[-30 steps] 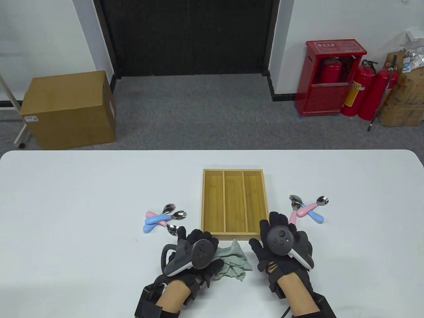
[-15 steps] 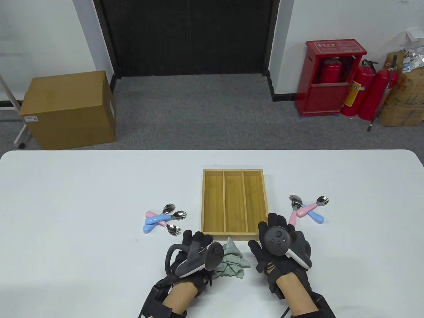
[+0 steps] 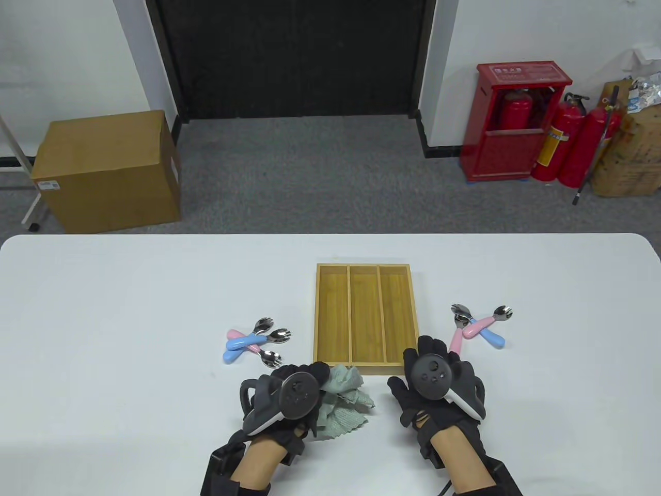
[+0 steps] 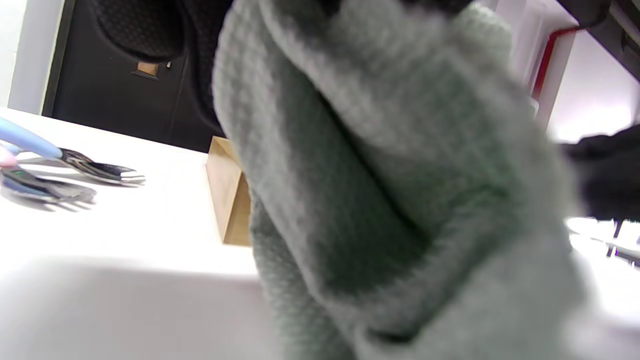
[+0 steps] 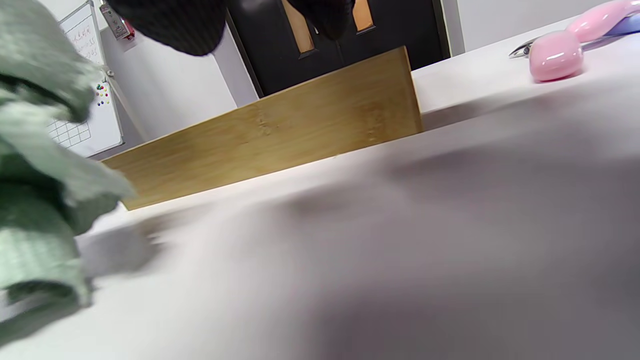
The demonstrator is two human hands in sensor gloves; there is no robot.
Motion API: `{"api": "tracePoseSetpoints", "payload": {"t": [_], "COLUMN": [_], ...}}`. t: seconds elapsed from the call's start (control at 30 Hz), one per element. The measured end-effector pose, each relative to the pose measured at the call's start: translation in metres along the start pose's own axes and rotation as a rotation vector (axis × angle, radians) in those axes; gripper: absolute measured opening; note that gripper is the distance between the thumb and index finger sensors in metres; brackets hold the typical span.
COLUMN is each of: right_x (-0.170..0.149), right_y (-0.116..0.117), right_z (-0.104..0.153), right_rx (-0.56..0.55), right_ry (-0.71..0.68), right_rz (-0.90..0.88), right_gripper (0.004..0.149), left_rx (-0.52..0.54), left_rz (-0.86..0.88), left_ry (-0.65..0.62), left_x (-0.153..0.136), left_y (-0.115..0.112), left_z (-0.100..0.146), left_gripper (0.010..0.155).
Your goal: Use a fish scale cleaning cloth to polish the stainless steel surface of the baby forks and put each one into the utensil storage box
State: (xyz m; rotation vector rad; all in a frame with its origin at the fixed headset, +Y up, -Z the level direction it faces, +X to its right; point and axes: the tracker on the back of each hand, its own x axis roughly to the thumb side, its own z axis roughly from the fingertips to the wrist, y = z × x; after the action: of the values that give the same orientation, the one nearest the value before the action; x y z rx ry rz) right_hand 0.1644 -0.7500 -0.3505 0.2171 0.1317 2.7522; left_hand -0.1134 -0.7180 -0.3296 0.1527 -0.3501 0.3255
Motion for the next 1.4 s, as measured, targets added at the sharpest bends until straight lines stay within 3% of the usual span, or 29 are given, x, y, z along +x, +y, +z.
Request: {"api": "tracePoseSetpoints", "payload": {"t": [0.17, 0.27, 0.43, 0.7, 0.93, 1.17, 1.4], "right_x": [-0.017, -0.042, -0.092, -0.144, -0.167, -0.166, -0.162], "right_y": [-0.015, -0.033, -0.056, -0.081, -0.064, -0.050, -0.043], "right_z": [0.001, 0.003, 0.003, -0.022, -0.056, -0.088, -0.107], "right_rx": [-0.046, -0.119, -0.238, -0.262, -0.194, -0.110, -0.121], "right_ry": [0.068, 0.175, 0.373, 0.675, 0.863, 0.951, 0.965], "right_rz": [-0.054, -0.092, -0.167, -0.390, -0.497, -0.364, -0.353], "right_gripper": [0.072, 0.070, 0.065, 0.060, 0.065, 0.074, 0.061], "left_rx": [0.041, 0.082, 0.110, 0.152, 0.186, 0.178, 0.175], "left_rz": [0.022, 0.036, 0.078, 0.145, 0.169, 0.186, 0.206], "left_ry": [0.000, 0.000, 0.009, 0.026, 0.031, 0.050, 0.079], "left_x": [-0.006, -0.010, -0.018, -0.025, -0.030, -0.036, -0.045], "left_y": [0.011, 0.015, 0.020, 0.027, 0.030, 0.028, 0.028], "left_z": [0.005, 0.007, 0.010, 0.013, 0.017, 0.017, 0.018], "left_gripper": [0.061, 0.049, 0.044, 0.044, 0.044, 0.044, 0.044]}}
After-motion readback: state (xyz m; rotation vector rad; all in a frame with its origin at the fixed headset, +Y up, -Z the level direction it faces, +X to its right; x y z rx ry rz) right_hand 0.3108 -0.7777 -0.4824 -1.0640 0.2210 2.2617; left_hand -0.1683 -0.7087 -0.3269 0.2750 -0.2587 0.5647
